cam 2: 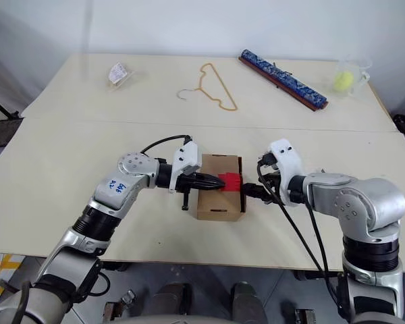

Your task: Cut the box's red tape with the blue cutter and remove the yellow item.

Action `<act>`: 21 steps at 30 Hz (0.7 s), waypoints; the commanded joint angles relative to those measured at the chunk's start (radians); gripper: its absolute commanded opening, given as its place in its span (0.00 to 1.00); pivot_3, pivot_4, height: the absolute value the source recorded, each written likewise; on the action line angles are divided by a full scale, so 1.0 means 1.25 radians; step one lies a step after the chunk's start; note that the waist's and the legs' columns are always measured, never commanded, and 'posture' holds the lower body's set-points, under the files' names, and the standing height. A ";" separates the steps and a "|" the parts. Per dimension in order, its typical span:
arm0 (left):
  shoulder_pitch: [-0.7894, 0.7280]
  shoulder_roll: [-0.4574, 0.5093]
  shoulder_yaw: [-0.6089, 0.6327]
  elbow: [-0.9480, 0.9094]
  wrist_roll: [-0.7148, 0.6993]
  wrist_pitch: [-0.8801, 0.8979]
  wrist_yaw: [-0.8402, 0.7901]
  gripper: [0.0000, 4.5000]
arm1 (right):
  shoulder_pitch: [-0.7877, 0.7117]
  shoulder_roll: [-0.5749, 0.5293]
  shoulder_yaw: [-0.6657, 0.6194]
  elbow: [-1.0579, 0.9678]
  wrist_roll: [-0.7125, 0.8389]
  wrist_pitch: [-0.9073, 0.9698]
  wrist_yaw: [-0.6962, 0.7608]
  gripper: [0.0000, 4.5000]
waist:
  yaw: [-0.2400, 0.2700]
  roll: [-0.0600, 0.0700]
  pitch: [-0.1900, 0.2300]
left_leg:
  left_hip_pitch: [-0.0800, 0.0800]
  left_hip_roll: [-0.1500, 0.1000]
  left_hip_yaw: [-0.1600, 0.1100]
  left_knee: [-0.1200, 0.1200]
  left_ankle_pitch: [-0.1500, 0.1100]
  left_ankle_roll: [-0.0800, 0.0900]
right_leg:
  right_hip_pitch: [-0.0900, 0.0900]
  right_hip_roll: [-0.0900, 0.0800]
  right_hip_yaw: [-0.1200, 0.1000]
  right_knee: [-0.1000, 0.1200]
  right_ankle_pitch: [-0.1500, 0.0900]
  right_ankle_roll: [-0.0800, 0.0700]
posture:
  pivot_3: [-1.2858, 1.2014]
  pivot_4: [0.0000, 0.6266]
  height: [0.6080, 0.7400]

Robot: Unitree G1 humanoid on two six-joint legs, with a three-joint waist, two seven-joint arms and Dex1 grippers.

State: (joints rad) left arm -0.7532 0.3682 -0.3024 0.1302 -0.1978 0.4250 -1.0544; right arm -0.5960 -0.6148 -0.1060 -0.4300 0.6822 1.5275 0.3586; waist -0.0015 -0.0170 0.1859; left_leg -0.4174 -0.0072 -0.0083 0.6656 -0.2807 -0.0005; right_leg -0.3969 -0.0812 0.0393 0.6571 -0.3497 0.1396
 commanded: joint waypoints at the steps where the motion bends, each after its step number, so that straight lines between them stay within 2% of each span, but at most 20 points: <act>1: 0.021 -0.004 -0.023 -0.005 0.013 0.013 0.003 0.00 | -0.048 -0.031 0.069 -0.027 -0.053 0.028 -0.045 0.81 | 0.000 0.000 0.000 | 0.000 0.000 0.000 0.000 0.000 0.000 | 0.000 0.000 0.000 0.000 0.000 0.000 | 0.52 0.24 1.00; 5: 0.021 -0.009 -0.023 -0.005 0.014 0.015 0.008 0.00 | -0.079 -0.031 0.098 -0.017 -0.064 0.061 -0.049 0.81 | 0.000 0.000 0.000 | 0.002 0.000 0.000 0.000 0.000 0.000 | 0.002 -0.001 0.000 0.000 0.000 0.000 | 0.52 0.24 1.00; 9: 0.023 -0.012 -0.025 -0.005 0.015 0.015 0.012 0.00 | -0.100 -0.074 0.153 -0.010 -0.072 0.070 -0.045 0.81 | 0.000 0.000 0.000 | 0.005 0.000 0.000 -0.001 0.000 0.001 | 0.004 -0.002 0.000 -0.001 0.000 -0.001 | 0.52 0.24 1.00; 21: 0.036 -0.003 -0.044 -0.003 0.031 0.013 0.021 0.00 | -0.086 -0.087 0.162 0.066 -0.095 0.065 -0.049 0.81 | 0.000 -0.001 -0.001 | 0.010 0.000 -0.002 -0.003 0.000 0.001 | 0.012 -0.007 -0.002 -0.006 0.000 -0.001 | 0.52 0.24 1.00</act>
State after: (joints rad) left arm -0.7377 0.3518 -0.3256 0.1235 -0.1920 0.4262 -1.0260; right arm -0.7292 -0.6894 0.0833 -0.3960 0.6212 1.5932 0.3195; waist -0.0019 -0.0180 0.1852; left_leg -0.4046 -0.0075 -0.0117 0.6620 -0.2807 0.0007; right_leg -0.3805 -0.0905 0.0361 0.6476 -0.3500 0.1382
